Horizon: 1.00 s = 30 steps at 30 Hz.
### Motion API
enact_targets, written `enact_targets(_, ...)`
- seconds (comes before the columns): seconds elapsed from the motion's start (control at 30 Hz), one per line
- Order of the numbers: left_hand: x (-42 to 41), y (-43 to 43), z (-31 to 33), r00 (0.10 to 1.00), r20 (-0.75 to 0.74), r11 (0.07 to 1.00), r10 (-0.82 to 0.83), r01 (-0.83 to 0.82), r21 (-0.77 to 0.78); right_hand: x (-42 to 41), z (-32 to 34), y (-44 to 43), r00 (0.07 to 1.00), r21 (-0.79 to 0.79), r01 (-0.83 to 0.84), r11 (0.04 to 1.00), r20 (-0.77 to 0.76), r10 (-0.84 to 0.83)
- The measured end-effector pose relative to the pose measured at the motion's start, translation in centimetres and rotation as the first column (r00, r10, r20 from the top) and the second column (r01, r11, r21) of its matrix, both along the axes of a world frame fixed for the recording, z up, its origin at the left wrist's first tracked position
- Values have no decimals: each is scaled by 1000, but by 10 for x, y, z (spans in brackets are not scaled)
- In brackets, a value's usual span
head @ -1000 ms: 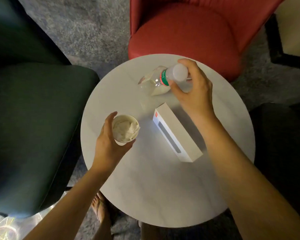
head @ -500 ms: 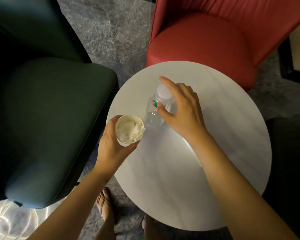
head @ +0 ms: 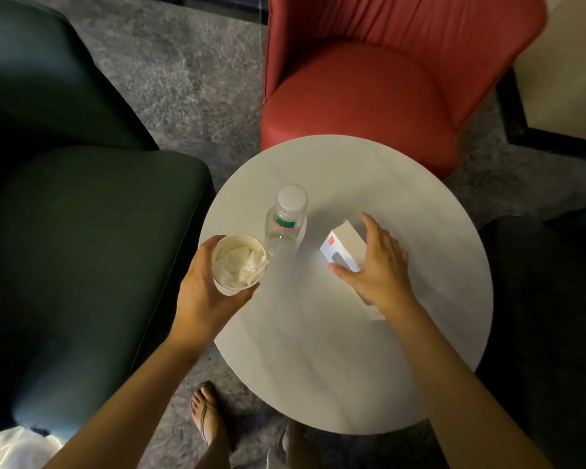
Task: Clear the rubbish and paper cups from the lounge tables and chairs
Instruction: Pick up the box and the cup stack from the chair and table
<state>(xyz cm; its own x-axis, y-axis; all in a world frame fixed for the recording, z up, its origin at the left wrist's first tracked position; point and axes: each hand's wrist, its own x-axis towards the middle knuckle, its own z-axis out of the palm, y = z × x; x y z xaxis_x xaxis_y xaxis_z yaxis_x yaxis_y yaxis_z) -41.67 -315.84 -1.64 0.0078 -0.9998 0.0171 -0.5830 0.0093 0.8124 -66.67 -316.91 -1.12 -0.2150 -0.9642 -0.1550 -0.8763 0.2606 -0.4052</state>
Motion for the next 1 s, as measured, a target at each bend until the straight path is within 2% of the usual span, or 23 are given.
enact_targets(0.07,3,-1,4,1000,-2,1000,-17,17,3,-4,-12,13,997,183,38,982,-76,-25)
enact_targets(0.1,4,-1,6,999,-3,999,-33,33,3,-4,-17,18,991,214,63,975,-128,-36)
enact_targets(0.17,6,-3,9,999,1,999,-52,52,-7,-3,-22,23,967,166,120,979,-244,-77)
enact_targets(0.23,9,-6,13,999,0,999,-48,48,-16,0,-17,24,953,114,136,984,-288,-98)
enact_targets(0.37,24,-10,36,999,-30,999,-20,19,-35,0,20,33,968,75,-50,996,-243,67)
enact_targets(0.53,48,-13,69,998,-28,995,-53,51,-87,24,75,36,930,-27,-306,952,-220,293)
enact_targets(0.67,55,-17,88,998,13,991,-67,68,-114,59,102,6,883,-86,-437,895,-228,409)
enact_targets(0.77,61,-19,101,998,-37,992,-49,44,-122,76,109,-13,863,-129,-484,866,-238,447)
enact_targets(1.0,80,-20,112,1000,-11,992,-17,16,-123,95,91,-44,817,133,-532,836,-179,548)
